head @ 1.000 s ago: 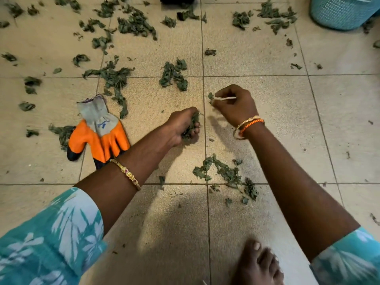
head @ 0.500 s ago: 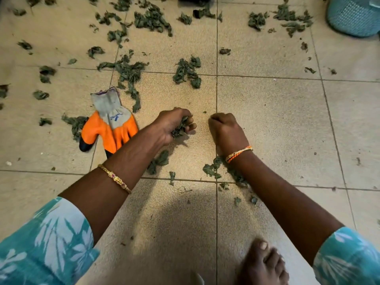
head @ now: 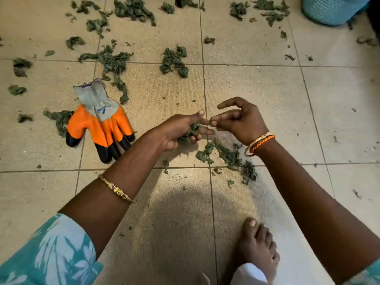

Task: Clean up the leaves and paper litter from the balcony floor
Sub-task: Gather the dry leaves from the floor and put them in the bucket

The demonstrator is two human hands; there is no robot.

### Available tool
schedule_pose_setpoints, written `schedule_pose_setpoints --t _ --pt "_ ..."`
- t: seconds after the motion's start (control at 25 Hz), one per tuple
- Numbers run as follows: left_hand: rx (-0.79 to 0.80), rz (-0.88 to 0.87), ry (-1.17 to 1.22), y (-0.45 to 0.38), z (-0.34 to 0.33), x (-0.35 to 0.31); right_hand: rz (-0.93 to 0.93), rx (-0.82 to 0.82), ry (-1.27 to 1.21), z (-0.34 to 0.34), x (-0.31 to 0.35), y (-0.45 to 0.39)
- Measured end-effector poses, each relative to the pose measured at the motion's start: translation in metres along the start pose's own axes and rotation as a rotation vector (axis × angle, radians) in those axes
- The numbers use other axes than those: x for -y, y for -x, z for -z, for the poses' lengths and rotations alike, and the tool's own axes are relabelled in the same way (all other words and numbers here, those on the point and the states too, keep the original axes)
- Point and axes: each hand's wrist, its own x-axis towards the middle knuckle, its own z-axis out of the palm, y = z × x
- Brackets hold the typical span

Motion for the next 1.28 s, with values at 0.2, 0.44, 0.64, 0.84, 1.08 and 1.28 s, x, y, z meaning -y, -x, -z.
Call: schedule_pose_setpoints --t 0.2,0.44,0.64,0.84,1.08,1.28 --pt "-0.075 0.028 0.034 0.001 -0.006 0.016 0.085 0.033 0.275 -0.005 -0.013 0.018" --pt "-0.261 0.028 0.057 0.006 0.02 0.015 0.204 0.258 0.91 -0.029 -0.051 0.057" --pt "-0.276 0.065 0.028 0.01 0.019 0.028 0.523 0.088 0.939 -0.055 -0.088 0.084" --pt "-0.245 0.096 0.012 0.009 0.006 0.032 0.567 0.042 0.711 -0.037 -0.066 0.061" --pt "-0.141 0.138 0.023 0.0 -0.011 0.026 -0.07 -0.19 -0.176 0.012 -0.014 0.028" --pt "0.074 0.186 0.277 0.001 -0.033 0.022 -0.076 -0.218 -0.392 -0.009 -0.009 0.04"
